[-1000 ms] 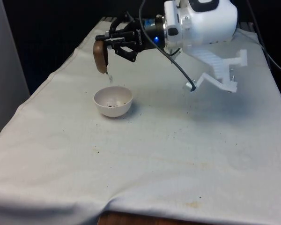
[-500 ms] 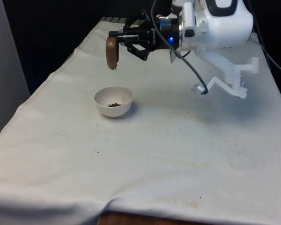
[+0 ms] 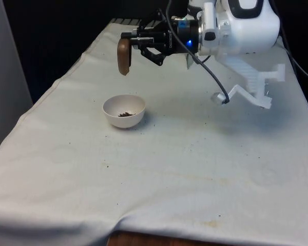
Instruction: Pour the coffee beans from the cup into the bowl.
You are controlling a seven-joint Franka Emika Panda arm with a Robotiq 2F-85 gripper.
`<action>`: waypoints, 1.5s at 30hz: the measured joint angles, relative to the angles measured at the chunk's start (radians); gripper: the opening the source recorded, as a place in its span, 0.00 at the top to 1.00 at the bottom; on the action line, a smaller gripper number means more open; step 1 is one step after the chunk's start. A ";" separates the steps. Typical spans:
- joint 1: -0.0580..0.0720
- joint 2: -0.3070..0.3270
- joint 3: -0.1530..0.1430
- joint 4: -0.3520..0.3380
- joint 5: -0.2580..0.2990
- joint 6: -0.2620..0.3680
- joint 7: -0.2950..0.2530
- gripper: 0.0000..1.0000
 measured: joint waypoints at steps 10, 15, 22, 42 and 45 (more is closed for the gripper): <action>0.000 0.027 0.007 0.024 -0.020 -0.045 0.002 0.99; 0.001 0.031 0.010 0.024 -0.032 -0.069 0.007 0.99; 0.003 0.040 0.026 0.024 -0.047 -0.119 0.012 0.99; 0.004 0.081 0.056 0.043 -0.091 -0.222 0.025 0.99; 0.005 0.094 0.062 0.048 -0.104 -0.237 0.026 0.99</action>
